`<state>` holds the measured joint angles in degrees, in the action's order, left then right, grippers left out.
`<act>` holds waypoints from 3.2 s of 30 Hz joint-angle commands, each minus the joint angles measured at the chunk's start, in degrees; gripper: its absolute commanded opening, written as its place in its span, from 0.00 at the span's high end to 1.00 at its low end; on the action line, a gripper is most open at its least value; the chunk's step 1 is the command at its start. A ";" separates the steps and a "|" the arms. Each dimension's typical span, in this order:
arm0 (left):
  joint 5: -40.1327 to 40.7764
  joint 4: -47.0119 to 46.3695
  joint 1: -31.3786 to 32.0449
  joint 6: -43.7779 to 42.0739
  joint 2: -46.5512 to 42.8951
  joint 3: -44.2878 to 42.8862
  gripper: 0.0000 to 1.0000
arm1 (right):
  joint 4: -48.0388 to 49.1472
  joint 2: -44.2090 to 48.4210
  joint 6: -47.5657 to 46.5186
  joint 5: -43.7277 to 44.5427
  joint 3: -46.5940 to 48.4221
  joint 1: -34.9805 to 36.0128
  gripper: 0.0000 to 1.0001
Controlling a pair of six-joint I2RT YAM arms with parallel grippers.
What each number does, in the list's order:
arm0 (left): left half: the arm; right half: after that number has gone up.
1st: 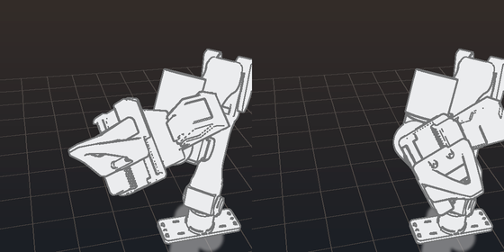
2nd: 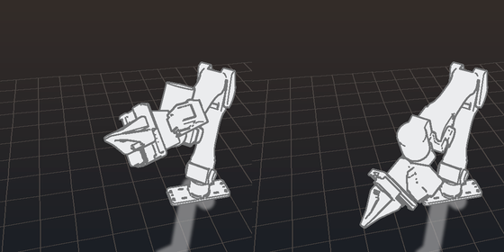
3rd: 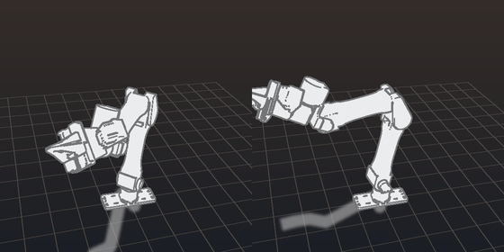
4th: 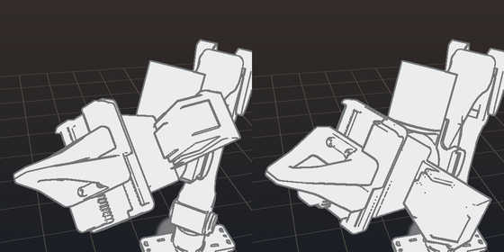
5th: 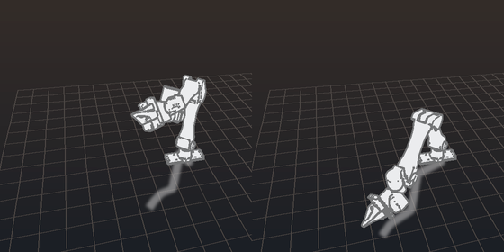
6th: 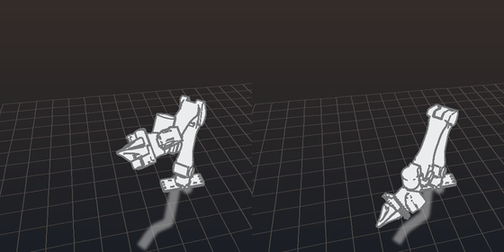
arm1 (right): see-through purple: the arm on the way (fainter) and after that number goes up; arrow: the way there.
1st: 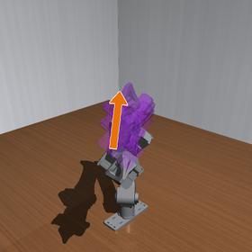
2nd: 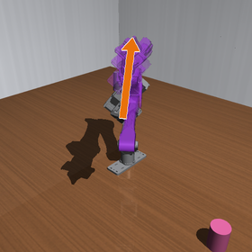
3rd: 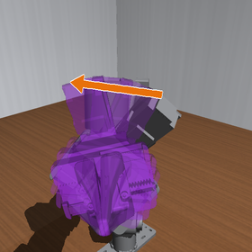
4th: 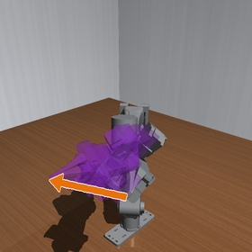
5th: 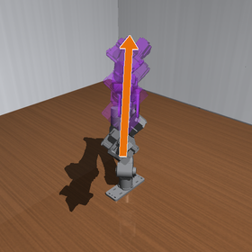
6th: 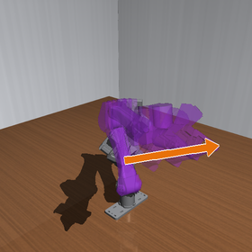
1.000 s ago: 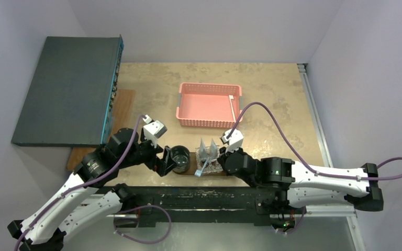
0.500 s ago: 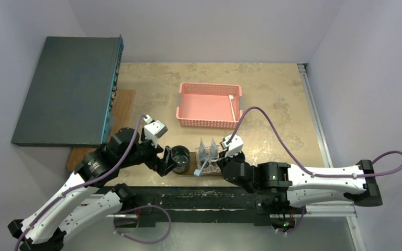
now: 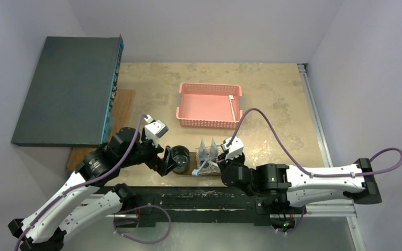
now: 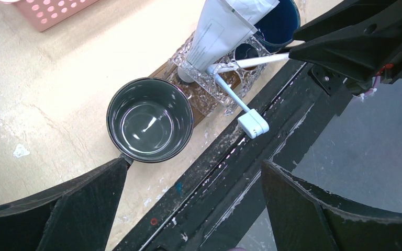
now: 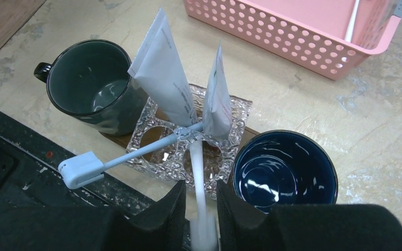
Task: Prepare toiletry sets of a toothbrush and toothpaste on the tray
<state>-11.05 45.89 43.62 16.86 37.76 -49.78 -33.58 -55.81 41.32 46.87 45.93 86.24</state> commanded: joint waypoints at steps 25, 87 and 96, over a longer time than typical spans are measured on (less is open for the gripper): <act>3.51 -1.49 -0.08 0.28 -0.45 -1.64 0.00 | -5.93 2.77 -5.02 10.23 10.60 1.50 0.56; 2.46 -8.84 -24.02 -0.56 -8.51 -3.19 0.00 | 19.81 15.74 -29.13 -39.09 5.82 -64.59 0.01; -2.67 -8.87 -24.01 -1.55 -14.47 0.23 0.00 | 21.77 24.14 -28.57 -43.03 1.66 -64.61 0.01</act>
<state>-9.93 38.44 19.90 15.64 25.41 -50.37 -14.55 -33.93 12.03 6.42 47.86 21.71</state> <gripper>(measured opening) 0.998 0.987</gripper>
